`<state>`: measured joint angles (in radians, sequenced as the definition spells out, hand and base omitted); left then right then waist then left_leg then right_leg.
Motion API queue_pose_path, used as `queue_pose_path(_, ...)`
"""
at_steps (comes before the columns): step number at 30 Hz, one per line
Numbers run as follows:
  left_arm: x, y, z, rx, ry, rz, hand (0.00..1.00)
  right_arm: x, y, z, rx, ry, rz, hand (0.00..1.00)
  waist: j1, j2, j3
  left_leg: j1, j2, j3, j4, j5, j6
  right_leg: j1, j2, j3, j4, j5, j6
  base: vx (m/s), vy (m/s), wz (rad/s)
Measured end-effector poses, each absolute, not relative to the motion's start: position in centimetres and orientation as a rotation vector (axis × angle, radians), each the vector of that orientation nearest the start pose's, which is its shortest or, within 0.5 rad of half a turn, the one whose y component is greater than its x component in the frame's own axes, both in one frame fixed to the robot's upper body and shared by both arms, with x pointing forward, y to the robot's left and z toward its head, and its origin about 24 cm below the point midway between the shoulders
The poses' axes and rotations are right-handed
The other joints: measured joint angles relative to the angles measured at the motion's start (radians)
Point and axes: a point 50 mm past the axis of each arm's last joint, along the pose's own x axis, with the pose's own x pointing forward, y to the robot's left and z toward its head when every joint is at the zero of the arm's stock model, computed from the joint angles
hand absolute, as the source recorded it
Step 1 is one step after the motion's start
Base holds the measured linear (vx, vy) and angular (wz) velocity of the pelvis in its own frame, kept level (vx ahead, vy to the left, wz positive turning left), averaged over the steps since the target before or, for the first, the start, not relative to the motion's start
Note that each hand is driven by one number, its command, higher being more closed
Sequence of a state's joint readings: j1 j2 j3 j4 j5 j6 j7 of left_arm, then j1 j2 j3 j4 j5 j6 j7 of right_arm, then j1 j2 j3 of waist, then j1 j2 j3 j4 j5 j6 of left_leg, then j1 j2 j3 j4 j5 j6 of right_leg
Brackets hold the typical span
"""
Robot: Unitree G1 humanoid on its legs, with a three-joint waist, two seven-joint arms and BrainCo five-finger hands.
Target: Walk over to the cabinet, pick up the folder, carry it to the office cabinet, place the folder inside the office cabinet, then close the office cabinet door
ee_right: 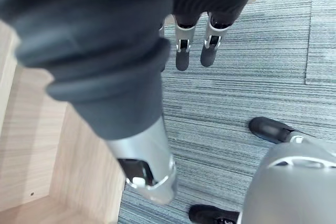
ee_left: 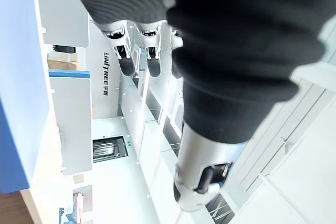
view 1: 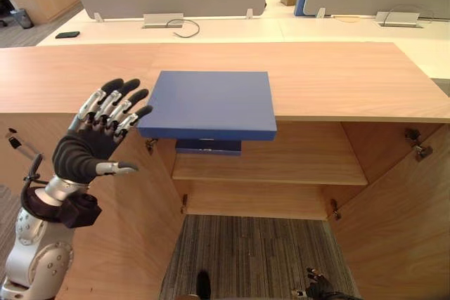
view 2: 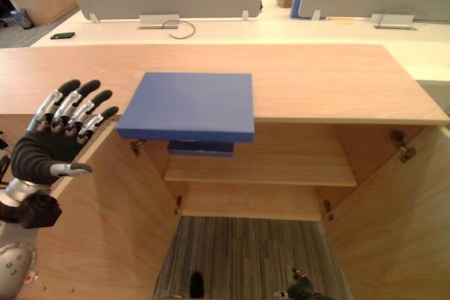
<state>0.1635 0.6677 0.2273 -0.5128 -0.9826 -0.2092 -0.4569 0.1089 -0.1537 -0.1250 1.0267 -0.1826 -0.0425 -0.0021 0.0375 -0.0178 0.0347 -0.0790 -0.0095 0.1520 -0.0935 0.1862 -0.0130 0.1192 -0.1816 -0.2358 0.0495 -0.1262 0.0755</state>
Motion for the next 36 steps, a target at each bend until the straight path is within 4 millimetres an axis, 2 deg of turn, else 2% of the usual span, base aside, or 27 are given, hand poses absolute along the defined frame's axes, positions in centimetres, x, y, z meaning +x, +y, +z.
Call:
queue_pose_path(2, 18.7, 22.7, 20.5, -0.132, -0.699, -0.553, 0.0, 8.6, -22.5, -15.7, -0.231, 1.11, -0.11, 0.0, 0.006, -0.004, -0.001, -0.002, 0.01, -0.004, 0.0, 0.008, -0.003, -0.001, 0.009, -0.001, 0.001, 0.001, -0.001, -0.08, -0.011, 0.03)
queue_pose_path(6, 18.5, 22.6, 20.5, -0.043, -0.753, -0.358, 0.0, 8.4, -22.3, -15.9, -0.225, 1.126, -0.109, 0.0, 0.01, -0.012, -0.007, -0.007, 0.016, -0.009, 0.0, 0.014, -0.003, -0.004, 0.014, -0.003, 0.001, 0.004, -0.001, -0.01, -0.002, 0.01)
queue_pose_path(8, 18.6, 21.2, 19.6, 0.167, -0.742, -0.185, 0.0, 8.1, -22.0, -16.1, -0.221, 1.152, -0.128, 0.0, 0.014, -0.024, -0.011, -0.009, 0.016, -0.012, 0.0, 0.015, -0.002, -0.003, 0.014, -0.006, 0.0, 0.006, 0.002, 0.02, 0.007, 0.04)
queue_pose_path(10, 18.7, 20.1, 18.9, 0.285, -0.74, -0.125, 0.0, 8.1, -21.8, -16.1, -0.219, 1.158, -0.136, 0.0, 0.013, -0.029, -0.008, -0.01, 0.016, -0.013, 0.0, 0.017, 0.0, -0.004, 0.015, -0.006, -0.001, 0.007, 0.004, 0.0, 0.0, 0.0)
queue_pose_path(12, 19.0, 18.6, 18.1, 0.485, -0.751, -0.025, 0.0, 8.1, -21.5, -16.2, -0.216, 1.162, -0.154, 0.0, 0.006, -0.033, -0.006, -0.01, 0.017, -0.012, 0.0, 0.018, 0.002, -0.004, 0.015, -0.006, -0.002, 0.007, 0.004, 0.0, 0.0, 0.0)
queue_pose_path(13, 19.1, 18.3, 18.0, 0.515, -0.76, -0.012, 0.0, 8.1, -21.3, -16.2, -0.215, 1.164, -0.157, 0.0, 0.006, -0.033, -0.006, -0.01, 0.018, -0.012, 0.0, 0.018, 0.002, -0.004, 0.016, -0.006, -0.002, 0.007, 0.004, 0.0, 0.0, 0.0)
queue_pose_path(15, 20.0, 16.9, 18.0, 0.689, -0.835, 0.056, 0.0, 7.9, -20.9, -16.3, -0.234, 1.168, -0.147, 0.0, 0.004, -0.033, -0.006, -0.009, 0.02, -0.01, 0.0, 0.02, 0.002, -0.004, 0.018, -0.004, -0.002, 0.008, 0.005, 0.0, 0.0, 0.0)
queue_pose_path(19, 22.1, 16.0, 17.4, 0.833, -0.871, 0.11, 0.0, 8.0, -20.6, -16.3, -0.255, 1.164, -0.142, 0.0, -0.014, -0.033, -0.006, -0.007, 0.028, -0.005, 0.0, 0.023, 0.0, -0.006, 0.024, 0.002, 0.0, 0.009, 0.006, -0.01, -0.004, -0.05)
queue_pose_path(23, 25.0, 16.3, 15.6, 1.052, -0.806, 0.106, 0.0, 8.6, -20.4, -16.2, -0.279, 1.144, -0.126, 0.0, -0.04, -0.033, -0.005, 0.0, 0.033, -0.002, 0.0, 0.018, -0.007, 0.0, 0.032, 0.001, -0.009, 0.009, 0.004, 0.0, -0.008, -0.05)
queue_pose_path(26, 26.0, 16.7, 15.0, 1.172, -0.787, 0.084, 0.0, 8.6, -20.3, -16.2, -0.279, 1.142, -0.127, 0.0, -0.045, -0.033, -0.005, 0.012, 0.034, 0.006, 0.0, 0.01, -0.012, 0.009, 0.032, 0.007, -0.015, 0.009, 0.005, 0.03, -0.006, -0.09)
queue_pose_path(32, 27.9, 17.5, 15.5, 1.34, -0.784, 0.085, 0.0, 9.7, -20.3, -16.0, -0.28, 1.115, -0.124, 0.0, -0.052, -0.034, -0.004, 0.013, 0.033, 0.01, 0.001, 0.005, -0.018, 0.013, 0.033, 0.011, -0.031, 0.012, 0.01, 0.05, -0.011, -0.03)
queue_pose_path(36, 28.9, 17.9, 14.7, 1.442, -0.752, 0.033, 0.0, 10.5, -20.2, -15.8, -0.282, 1.095, -0.119, 0.0, -0.062, -0.034, -0.004, 0.036, 0.033, 0.01, 0.0, -0.002, -0.026, 0.041, 0.032, 0.016, -0.043, 0.014, 0.012, 0.03, -0.012, -0.06)
